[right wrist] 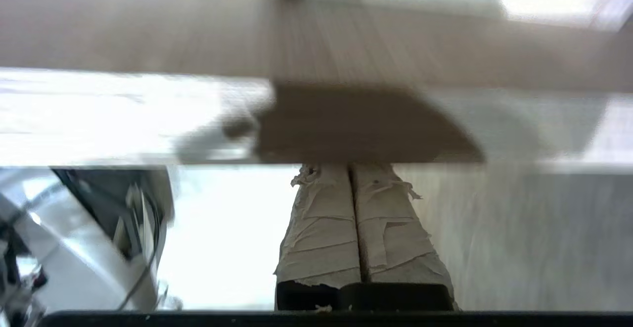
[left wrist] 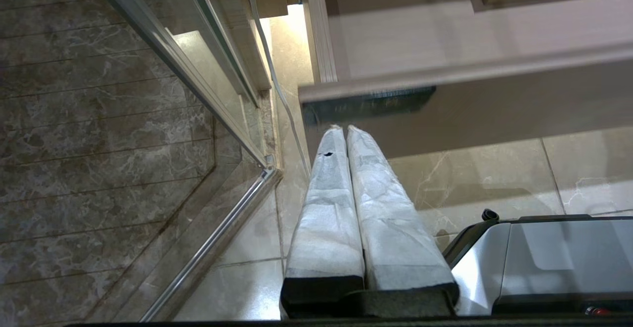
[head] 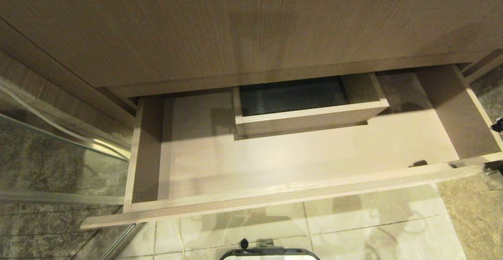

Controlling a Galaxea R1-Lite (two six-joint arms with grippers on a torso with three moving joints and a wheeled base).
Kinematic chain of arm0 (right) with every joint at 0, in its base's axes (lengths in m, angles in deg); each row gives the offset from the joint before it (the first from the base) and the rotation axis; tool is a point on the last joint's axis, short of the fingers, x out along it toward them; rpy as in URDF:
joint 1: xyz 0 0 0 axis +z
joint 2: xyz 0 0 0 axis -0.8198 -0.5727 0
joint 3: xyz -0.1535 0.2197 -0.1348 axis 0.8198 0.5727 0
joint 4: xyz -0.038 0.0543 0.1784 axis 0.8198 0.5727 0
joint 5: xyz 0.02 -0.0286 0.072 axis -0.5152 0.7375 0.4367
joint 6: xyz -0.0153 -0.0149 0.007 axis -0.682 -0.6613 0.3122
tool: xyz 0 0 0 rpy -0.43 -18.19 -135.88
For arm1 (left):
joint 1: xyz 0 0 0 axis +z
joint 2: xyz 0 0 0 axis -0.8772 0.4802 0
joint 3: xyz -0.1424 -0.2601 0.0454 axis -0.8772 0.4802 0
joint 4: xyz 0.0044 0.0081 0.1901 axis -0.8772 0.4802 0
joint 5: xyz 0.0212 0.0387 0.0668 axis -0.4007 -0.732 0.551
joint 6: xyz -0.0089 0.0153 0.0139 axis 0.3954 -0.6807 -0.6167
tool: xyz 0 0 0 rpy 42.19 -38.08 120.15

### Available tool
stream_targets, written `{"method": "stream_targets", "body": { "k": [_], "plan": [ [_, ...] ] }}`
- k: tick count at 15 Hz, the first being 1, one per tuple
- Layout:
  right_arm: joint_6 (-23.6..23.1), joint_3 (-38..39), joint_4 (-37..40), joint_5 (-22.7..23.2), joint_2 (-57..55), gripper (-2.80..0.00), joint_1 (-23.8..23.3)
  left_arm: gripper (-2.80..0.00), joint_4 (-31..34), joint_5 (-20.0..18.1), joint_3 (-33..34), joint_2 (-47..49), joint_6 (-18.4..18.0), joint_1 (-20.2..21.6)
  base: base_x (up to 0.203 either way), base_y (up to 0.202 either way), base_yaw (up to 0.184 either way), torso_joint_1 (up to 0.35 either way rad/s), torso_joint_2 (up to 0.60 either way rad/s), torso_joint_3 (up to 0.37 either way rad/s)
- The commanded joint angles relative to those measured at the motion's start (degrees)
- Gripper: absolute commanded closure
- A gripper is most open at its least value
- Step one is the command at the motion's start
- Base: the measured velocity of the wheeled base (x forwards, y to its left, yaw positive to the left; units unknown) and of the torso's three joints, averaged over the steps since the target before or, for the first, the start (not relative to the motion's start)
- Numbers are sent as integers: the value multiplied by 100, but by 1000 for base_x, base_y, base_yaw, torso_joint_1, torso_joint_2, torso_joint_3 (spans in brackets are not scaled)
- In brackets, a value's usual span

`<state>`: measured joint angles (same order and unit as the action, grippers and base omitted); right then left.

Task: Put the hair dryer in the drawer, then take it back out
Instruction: Close the drawer

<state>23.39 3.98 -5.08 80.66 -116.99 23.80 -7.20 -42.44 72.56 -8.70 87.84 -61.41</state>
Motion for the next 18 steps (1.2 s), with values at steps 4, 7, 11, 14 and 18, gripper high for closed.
{"method": "stream_targets", "body": {
  "k": [4, 7, 11, 14, 18],
  "plan": [
    [-57, -214, -1019, 555, -140, 0, 130, 0, -1, 0, 0, 0, 1, 2, 0, 0, 0, 0, 0, 0],
    [-58, -344, -1537, 933, -264, 0, 206, 0, -1, 0, 0, 0, 1, -2, 0, 0, 0, 0, 0, 0],
    [-58, -640, -2276, 1126, -603, 0, 300, 0, -1, 0, 0, 0, 1, 2, 0, 0, 0, 0, 0, 0],
    [-49, -837, -2766, 1184, -864, 0, 354, 0, -1, 0, 0, 0, 1, 2, 0, 0, 0, 0, 0, 0],
    [-17, -1364, -3212, 1195, -1333, 0, 452, 0, -1, 0, 9, 0, 1, 1, 0, 0, 0, 0, 0, 0]
  ]
}}
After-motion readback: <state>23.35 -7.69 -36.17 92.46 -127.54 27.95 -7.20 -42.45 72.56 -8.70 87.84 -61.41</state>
